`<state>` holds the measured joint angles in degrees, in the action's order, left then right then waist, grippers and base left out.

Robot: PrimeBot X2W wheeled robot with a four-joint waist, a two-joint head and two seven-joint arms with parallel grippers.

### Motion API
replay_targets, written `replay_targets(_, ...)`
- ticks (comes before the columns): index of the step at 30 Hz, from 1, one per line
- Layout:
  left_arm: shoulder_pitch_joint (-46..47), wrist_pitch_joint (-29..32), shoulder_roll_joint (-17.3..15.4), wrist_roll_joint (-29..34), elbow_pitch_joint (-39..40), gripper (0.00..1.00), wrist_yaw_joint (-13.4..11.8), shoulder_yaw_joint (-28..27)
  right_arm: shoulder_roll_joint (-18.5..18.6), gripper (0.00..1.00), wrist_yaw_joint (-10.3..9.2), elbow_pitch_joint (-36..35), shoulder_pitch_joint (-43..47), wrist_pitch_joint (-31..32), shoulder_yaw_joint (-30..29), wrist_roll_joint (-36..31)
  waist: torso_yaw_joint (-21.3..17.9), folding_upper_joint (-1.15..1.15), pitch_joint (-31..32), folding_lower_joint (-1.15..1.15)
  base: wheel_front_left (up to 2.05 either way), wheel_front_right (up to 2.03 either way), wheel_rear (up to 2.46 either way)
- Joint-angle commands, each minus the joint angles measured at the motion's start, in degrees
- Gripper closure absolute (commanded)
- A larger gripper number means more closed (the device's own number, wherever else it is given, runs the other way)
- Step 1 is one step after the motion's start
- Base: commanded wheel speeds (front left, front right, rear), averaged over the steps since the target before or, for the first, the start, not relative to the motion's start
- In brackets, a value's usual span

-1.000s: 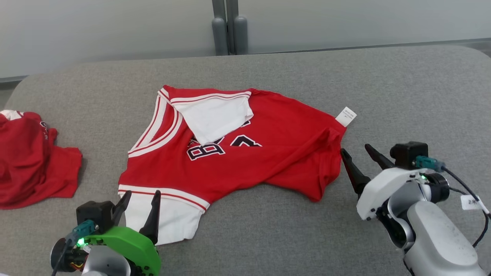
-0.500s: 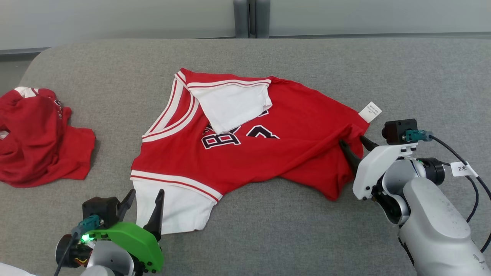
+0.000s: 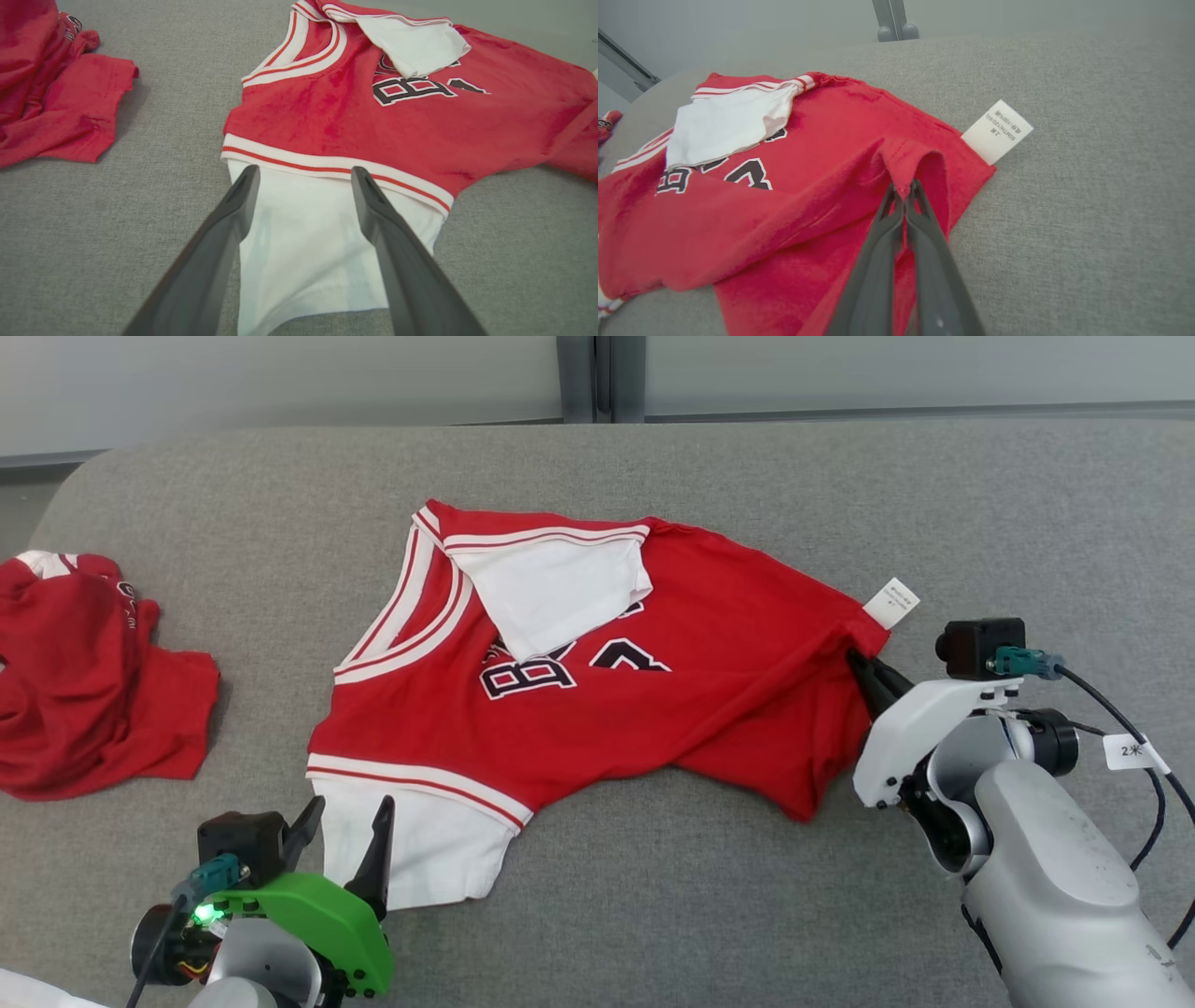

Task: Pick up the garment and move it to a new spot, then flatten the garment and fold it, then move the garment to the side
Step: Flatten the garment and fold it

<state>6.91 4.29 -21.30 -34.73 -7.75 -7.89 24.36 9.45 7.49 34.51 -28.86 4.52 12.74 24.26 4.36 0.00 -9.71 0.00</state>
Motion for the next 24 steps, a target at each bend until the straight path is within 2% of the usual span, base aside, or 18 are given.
replay_targets(1,-0.15,0.14,-0.31,-0.23,-0.26,0.00,0.05,0.04,-0.17,1.00,0.00,-1.50,0.53,0.00,0.84,1.97,-0.61,0.00,1.22,0.00,0.00,0.00,0.00)
replay_targets(7,-1.97,0.98,-0.68,-1.01,-0.95,0.00,-0.16,0.35,3.28,1.00,-0.01,-11.76,4.96,7.03,6.17,11.42,-2.45,0.00,4.36,0.00,0.00,0.00,0.00)
replay_targets(16,-4.39,2.99,-1.05,-2.41,-0.75,0.00,-0.63,0.87,11.21,1.00,0.00,-30.33,16.58,24.07,9.31,21.27,-4.60,0.00,7.06,0.00,0.00,0.00,0.00)
replay_targets(21,-5.10,3.59,-1.23,-2.88,-0.57,0.00,-0.77,1.12,13.86,1.00,0.00,-38.45,24.16,33.62,10.58,25.16,-5.06,0.00,7.50,0.00,0.00,0.00,0.00)
replay_targets(24,-5.31,3.99,-1.31,-2.95,-0.44,0.00,-0.91,1.33,13.61,1.00,0.00,-40.88,27.92,37.99,11.09,25.85,-5.06,0.00,7.44,0.00,0.00,0.00,0.00)
